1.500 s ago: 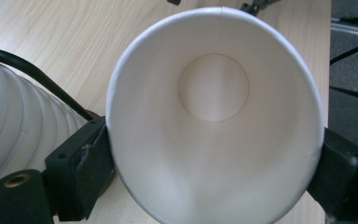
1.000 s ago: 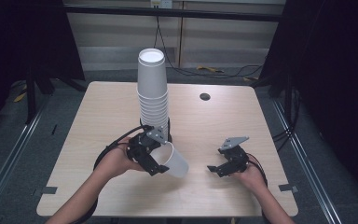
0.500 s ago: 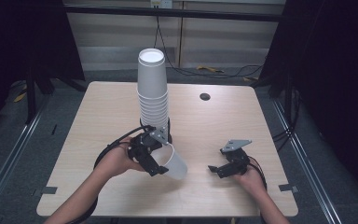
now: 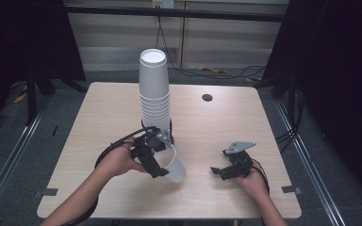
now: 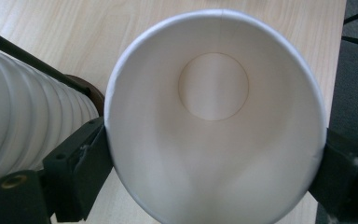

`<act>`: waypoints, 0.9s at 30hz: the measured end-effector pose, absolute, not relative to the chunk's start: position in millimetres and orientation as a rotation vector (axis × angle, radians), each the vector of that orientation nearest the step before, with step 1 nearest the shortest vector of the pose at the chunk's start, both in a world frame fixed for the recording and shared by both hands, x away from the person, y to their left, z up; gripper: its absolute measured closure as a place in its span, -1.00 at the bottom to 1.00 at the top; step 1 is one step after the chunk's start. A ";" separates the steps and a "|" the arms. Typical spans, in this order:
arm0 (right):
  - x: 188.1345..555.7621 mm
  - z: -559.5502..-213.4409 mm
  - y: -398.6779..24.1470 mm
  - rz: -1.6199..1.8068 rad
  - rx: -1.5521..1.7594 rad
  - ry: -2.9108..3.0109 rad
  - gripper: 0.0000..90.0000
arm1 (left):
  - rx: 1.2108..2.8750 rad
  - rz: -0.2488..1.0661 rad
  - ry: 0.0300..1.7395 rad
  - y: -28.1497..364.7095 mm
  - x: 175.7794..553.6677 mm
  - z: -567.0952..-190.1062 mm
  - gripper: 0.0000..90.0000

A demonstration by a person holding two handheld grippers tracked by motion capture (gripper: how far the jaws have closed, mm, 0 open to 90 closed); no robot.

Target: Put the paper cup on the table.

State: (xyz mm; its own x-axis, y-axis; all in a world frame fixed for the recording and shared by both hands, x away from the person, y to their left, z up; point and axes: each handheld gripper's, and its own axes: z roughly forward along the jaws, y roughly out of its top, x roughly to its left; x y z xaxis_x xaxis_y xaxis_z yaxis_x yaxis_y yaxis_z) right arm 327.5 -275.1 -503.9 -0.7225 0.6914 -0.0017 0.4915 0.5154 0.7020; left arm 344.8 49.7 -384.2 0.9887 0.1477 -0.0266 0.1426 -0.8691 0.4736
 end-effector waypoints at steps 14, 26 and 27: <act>327.3 -504.0 -275.1 1.018 0.994 2.478 -0.78 | 2.738 0.040 0.157 35.3 341.5 -379.8 -0.77; 327.0 -504.0 -275.1 1.020 0.996 2.478 -0.77 | 2.785 0.040 0.099 25.0 338.9 -386.8 -0.81; 326.9 -504.0 -275.1 1.021 0.996 2.477 -0.77 | 2.770 0.048 0.106 24.7 338.6 -388.1 -0.82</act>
